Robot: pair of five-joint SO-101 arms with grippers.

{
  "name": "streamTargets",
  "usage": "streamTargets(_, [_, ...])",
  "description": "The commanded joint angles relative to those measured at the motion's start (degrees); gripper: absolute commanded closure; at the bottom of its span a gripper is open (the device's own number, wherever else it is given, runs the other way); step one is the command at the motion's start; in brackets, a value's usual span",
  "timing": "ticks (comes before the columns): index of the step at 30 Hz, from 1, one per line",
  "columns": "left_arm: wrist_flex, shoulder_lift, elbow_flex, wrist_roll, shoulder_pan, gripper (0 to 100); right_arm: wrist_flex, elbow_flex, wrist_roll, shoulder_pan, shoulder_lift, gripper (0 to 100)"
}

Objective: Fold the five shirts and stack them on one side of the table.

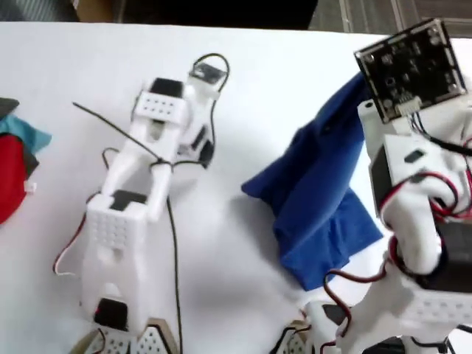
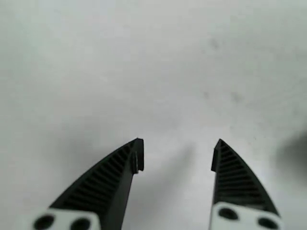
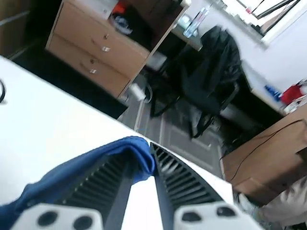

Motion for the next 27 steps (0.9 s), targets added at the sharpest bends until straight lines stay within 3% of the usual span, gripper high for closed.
streamTargets(1, [4.66, -3.69, -4.44, 2.81, 2.46, 75, -2.33, 3.08, 0.18, 1.01, 0.13, 97.8])
streamTargets(6, [10.20, -7.47, -7.43, 3.16, 6.59, 75, -8.04, 10.55, -0.09, 5.76, 0.13, 97.8])
streamTargets(14, [7.12, -7.03, -1.80, 3.43, 10.81, 75, -18.51, 26.46, 1.23, 12.00, 0.13, 97.8])
streamTargets(27, [-14.24, -6.86, 10.51, 1.23, 13.63, 75, -31.34, 45.45, 4.92, 18.42, 0.22, 97.8])
